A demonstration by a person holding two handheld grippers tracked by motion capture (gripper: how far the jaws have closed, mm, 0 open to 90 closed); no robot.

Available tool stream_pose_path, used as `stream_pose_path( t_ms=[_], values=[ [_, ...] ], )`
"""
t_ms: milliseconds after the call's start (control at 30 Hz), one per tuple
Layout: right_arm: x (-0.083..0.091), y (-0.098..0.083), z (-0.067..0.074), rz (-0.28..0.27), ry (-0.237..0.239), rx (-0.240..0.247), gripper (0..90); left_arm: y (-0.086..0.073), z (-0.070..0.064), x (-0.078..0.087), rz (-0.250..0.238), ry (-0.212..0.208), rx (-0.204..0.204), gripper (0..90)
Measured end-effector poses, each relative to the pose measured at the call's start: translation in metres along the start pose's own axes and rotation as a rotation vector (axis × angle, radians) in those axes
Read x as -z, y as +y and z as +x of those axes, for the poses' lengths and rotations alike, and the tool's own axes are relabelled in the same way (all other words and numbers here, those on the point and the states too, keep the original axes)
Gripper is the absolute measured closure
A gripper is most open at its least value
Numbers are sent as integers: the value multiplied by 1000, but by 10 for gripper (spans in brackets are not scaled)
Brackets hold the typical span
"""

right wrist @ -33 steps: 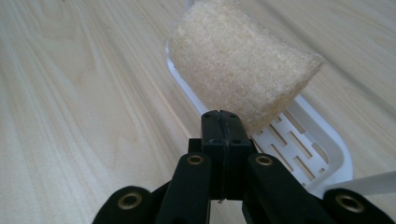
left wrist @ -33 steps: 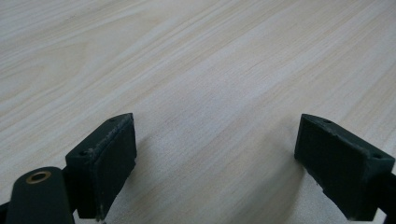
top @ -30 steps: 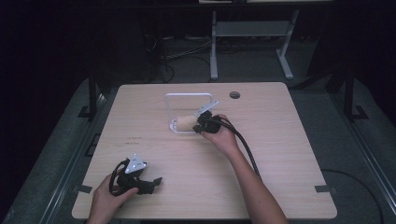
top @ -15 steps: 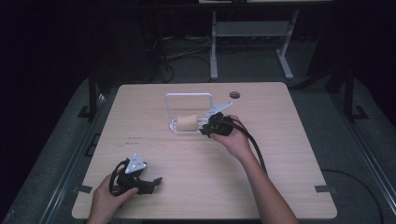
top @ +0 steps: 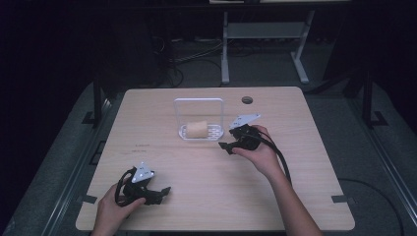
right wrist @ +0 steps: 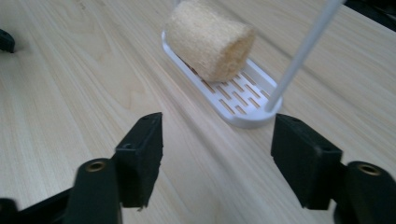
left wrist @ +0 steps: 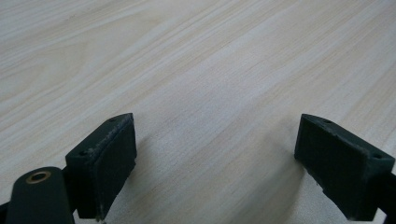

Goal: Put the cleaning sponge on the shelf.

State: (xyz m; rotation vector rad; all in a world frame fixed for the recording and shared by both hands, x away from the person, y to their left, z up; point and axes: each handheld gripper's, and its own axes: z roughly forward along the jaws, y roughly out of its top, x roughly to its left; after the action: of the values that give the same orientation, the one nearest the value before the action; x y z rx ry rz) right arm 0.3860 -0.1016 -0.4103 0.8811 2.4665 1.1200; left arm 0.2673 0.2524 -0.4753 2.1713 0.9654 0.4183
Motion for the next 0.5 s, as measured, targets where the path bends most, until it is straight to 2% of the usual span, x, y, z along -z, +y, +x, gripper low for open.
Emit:
stream_pose_path(
  t_ms=[233, 500],
  values=[
    [18, -18, -1, -11, -21, -22, 266, 0, 0, 0, -3, 0, 2, 121],
    [40, -46, -4, -13, -49, -49, 248, 0, 0, 0, 0, 1, -4, 121]
  ],
)
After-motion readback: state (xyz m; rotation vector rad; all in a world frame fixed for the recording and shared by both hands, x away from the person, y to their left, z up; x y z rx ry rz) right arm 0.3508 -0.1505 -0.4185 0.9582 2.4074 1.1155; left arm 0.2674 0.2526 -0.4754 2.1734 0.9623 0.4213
